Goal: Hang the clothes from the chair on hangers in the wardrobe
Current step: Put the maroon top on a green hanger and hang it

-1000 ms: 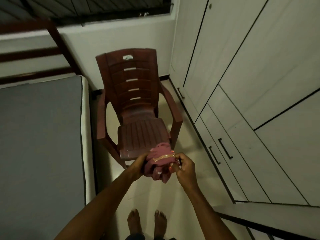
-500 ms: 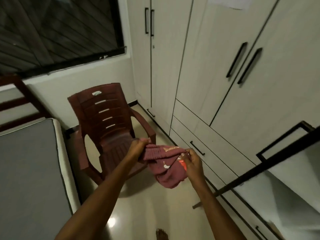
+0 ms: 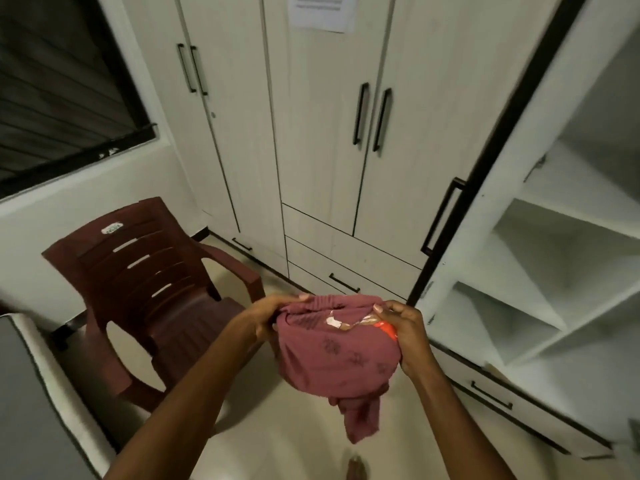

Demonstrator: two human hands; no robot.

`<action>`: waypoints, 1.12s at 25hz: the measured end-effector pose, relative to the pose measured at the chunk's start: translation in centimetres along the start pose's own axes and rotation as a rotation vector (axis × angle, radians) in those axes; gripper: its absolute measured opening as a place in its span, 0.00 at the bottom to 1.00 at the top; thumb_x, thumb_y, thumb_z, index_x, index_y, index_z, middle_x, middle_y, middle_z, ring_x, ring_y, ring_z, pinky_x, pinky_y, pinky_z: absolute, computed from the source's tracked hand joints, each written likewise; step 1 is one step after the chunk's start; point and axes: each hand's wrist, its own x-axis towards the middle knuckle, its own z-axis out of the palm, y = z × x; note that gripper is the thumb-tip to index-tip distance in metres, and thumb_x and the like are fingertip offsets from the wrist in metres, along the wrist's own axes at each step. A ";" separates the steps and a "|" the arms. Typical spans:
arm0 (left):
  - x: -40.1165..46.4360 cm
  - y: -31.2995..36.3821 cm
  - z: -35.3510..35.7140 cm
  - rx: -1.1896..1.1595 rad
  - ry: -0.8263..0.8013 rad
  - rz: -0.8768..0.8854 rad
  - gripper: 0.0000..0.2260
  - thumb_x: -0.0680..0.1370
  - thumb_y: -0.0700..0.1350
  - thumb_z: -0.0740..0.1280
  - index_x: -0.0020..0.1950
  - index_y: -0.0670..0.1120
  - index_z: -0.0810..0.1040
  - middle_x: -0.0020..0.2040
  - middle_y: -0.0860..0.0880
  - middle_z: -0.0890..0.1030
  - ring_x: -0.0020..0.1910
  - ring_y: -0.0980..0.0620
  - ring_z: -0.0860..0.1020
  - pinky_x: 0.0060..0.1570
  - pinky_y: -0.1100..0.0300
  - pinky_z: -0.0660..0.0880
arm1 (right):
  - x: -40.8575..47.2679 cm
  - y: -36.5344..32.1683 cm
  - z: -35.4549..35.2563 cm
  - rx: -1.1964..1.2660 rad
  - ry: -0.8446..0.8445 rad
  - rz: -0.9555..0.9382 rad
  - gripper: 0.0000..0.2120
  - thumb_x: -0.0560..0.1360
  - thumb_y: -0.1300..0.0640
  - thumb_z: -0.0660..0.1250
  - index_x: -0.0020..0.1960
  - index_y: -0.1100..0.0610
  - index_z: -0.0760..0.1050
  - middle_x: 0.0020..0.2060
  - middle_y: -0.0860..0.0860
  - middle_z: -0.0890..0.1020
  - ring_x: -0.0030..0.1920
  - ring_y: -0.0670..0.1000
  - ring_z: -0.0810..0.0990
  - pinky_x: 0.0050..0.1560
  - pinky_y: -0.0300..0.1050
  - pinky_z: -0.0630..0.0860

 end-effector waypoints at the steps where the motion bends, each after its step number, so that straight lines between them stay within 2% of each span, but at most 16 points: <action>1: 0.4 -1.1 1.9 0.047 -0.028 -0.050 0.20 0.73 0.48 0.77 0.61 0.39 0.83 0.61 0.38 0.81 0.49 0.43 0.80 0.56 0.49 0.78 | -0.7 -0.4 -1.2 0.008 0.018 -0.018 0.06 0.75 0.62 0.73 0.46 0.66 0.83 0.43 0.64 0.85 0.40 0.58 0.83 0.43 0.47 0.81; 3: 1.3 -3.4 5.7 0.086 -0.046 -0.150 0.09 0.77 0.46 0.73 0.51 0.41 0.84 0.48 0.41 0.85 0.41 0.47 0.82 0.44 0.55 0.81 | -2.0 -1.0 -3.8 0.032 0.063 -0.058 0.05 0.75 0.64 0.72 0.47 0.66 0.83 0.43 0.64 0.85 0.41 0.58 0.83 0.43 0.46 0.82; 5: 2.2 -5.2 9.1 0.095 -0.066 -0.203 0.07 0.77 0.45 0.71 0.50 0.42 0.83 0.44 0.44 0.84 0.39 0.47 0.81 0.42 0.56 0.79 | -2.9 -1.6 -6.4 0.051 0.114 -0.088 0.06 0.75 0.64 0.72 0.48 0.68 0.83 0.43 0.64 0.85 0.41 0.58 0.83 0.44 0.47 0.81; 7: 3.1 -5.7 12.7 0.098 -0.096 -0.193 0.09 0.72 0.46 0.73 0.49 0.43 0.83 0.44 0.44 0.83 0.40 0.47 0.81 0.45 0.56 0.77 | -3.8 -2.2 -9.7 0.074 0.170 -0.124 0.08 0.74 0.64 0.73 0.49 0.70 0.82 0.43 0.63 0.84 0.41 0.58 0.83 0.44 0.47 0.81; 9: 3.4 -5.3 16.7 0.011 -0.138 -0.180 0.06 0.72 0.45 0.73 0.45 0.43 0.84 0.43 0.44 0.84 0.40 0.48 0.82 0.45 0.57 0.77 | -4.6 -2.9 -13.4 0.120 0.225 -0.154 0.08 0.73 0.64 0.74 0.48 0.69 0.83 0.42 0.63 0.84 0.40 0.58 0.83 0.45 0.47 0.81; 14: 5.2 -4.8 26.7 -0.281 -0.250 -0.047 0.11 0.77 0.47 0.71 0.51 0.40 0.85 0.48 0.40 0.85 0.45 0.43 0.82 0.54 0.52 0.77 | -5.7 -5.5 -22.4 0.174 0.315 -0.175 0.07 0.71 0.64 0.76 0.47 0.66 0.84 0.42 0.64 0.84 0.39 0.58 0.83 0.44 0.48 0.81; 16: 6.4 -4.3 32.0 -0.372 -0.276 0.014 0.13 0.77 0.47 0.70 0.55 0.39 0.84 0.53 0.38 0.83 0.50 0.39 0.82 0.62 0.47 0.76 | -5.8 -7.0 -26.3 0.182 0.341 -0.200 0.07 0.70 0.64 0.77 0.47 0.66 0.85 0.41 0.63 0.85 0.39 0.59 0.83 0.46 0.49 0.81; 18: 7.5 -2.3 37.5 -0.339 -0.325 0.085 0.14 0.73 0.43 0.73 0.56 0.38 0.83 0.55 0.37 0.82 0.52 0.38 0.82 0.65 0.46 0.75 | -5.6 -8.4 -30.5 0.206 0.378 -0.221 0.11 0.69 0.65 0.77 0.49 0.70 0.83 0.41 0.63 0.84 0.39 0.59 0.82 0.47 0.49 0.80; 20: 8.3 0.6 42.2 -0.255 -0.347 0.129 0.18 0.69 0.41 0.76 0.58 0.37 0.83 0.55 0.37 0.82 0.50 0.39 0.82 0.62 0.47 0.78 | -5.4 -10.0 -34.3 0.224 0.404 -0.246 0.16 0.68 0.64 0.78 0.51 0.73 0.81 0.40 0.63 0.84 0.37 0.58 0.82 0.45 0.47 0.79; 22: 9.0 3.9 45.9 -0.214 -0.369 0.187 0.22 0.68 0.41 0.76 0.60 0.36 0.82 0.55 0.36 0.83 0.49 0.39 0.83 0.58 0.48 0.80 | -5.1 -11.3 -37.3 0.198 0.422 -0.291 0.18 0.66 0.61 0.80 0.50 0.70 0.83 0.42 0.65 0.82 0.39 0.59 0.80 0.46 0.47 0.76; 24: 9.3 7.2 49.7 -0.189 -0.422 0.260 0.21 0.69 0.41 0.76 0.60 0.36 0.82 0.54 0.36 0.83 0.49 0.39 0.83 0.56 0.48 0.80 | -4.5 -12.6 -39.6 0.200 0.429 -0.352 0.12 0.68 0.60 0.79 0.47 0.66 0.84 0.43 0.63 0.82 0.42 0.59 0.78 0.48 0.49 0.74; 26: 9.8 10.7 53.4 -0.168 -0.471 0.308 0.21 0.69 0.41 0.77 0.61 0.36 0.81 0.54 0.36 0.83 0.50 0.38 0.83 0.59 0.45 0.79 | -4.0 -14.6 -41.2 0.240 0.407 -0.382 0.01 0.72 0.65 0.74 0.43 0.62 0.83 0.41 0.59 0.82 0.41 0.57 0.79 0.45 0.46 0.78; 28: 10.9 14.2 56.6 -0.123 -0.516 0.371 0.20 0.70 0.41 0.76 0.61 0.37 0.81 0.55 0.37 0.83 0.53 0.38 0.82 0.64 0.42 0.77 | -2.9 -16.4 -42.8 0.207 0.354 -0.398 0.05 0.73 0.70 0.71 0.43 0.61 0.80 0.38 0.57 0.82 0.38 0.56 0.80 0.41 0.45 0.79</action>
